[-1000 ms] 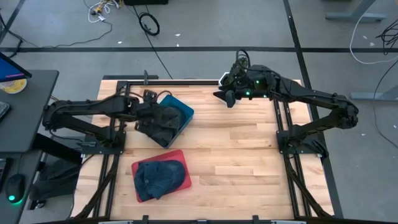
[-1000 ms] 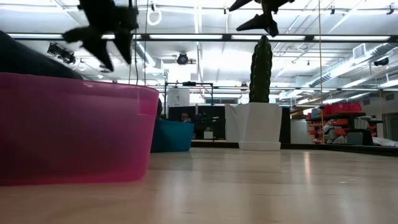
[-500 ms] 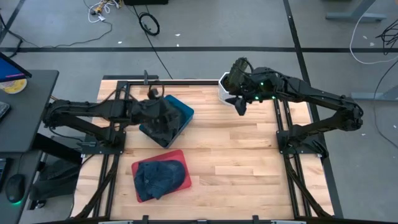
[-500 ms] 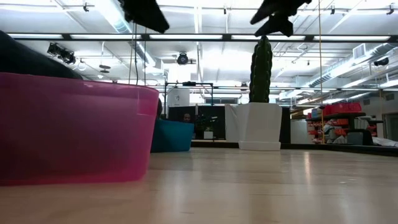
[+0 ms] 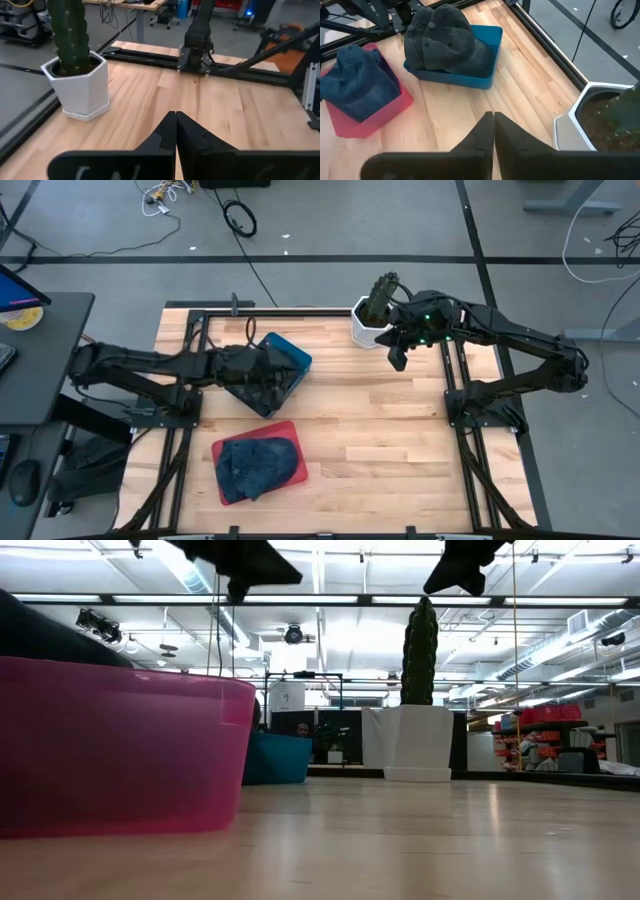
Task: Pick & Place hat
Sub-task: Return to Home Position
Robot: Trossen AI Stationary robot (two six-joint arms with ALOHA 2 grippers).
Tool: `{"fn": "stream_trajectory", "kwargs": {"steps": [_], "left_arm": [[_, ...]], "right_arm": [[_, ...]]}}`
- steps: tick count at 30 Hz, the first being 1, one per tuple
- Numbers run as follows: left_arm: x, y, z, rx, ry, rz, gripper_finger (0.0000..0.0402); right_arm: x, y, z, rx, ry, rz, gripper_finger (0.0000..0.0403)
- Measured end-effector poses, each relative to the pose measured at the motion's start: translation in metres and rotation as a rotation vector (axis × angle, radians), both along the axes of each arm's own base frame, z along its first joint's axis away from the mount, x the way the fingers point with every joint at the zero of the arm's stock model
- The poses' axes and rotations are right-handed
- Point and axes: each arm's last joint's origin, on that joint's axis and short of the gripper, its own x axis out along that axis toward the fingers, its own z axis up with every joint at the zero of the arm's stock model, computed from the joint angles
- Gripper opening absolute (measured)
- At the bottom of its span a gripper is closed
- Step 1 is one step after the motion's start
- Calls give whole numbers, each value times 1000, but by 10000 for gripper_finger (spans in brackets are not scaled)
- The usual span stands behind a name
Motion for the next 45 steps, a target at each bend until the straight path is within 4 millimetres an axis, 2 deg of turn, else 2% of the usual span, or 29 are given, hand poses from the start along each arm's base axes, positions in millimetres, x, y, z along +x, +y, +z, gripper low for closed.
{"fn": "stream_trajectory", "kwargs": {"steps": [3, 7, 12, 18, 24, 33, 45], "left_arm": [[-6, 5, -9, -36, -35, -2, 4], [-22, 6, -5, -55, -81, -5, 3], [-53, 5, 4, -54, -174, -14, 3], [-89, 5, -6, -77, -267, 0, 3], [-116, 4, -20, -80, -330, 0, 2], [-145, 4, -46, -109, -433, -5, 2], [-168, 3, -74, -109, -527, -11, 2]], "right_arm": [[0, 0, 0, 1, 1, 0, 5], [0, 0, 0, 14, 0, -10, 7], [0, 0, -1, 27, 2, -21, 3], [1, 0, -2, 64, -1, -51, 9], [2, 0, -2, 89, -6, -72, 9], [2, 0, -2, 58, -2, -47, 11], [4, -1, 1, 54, -38, -51, 11]]}}
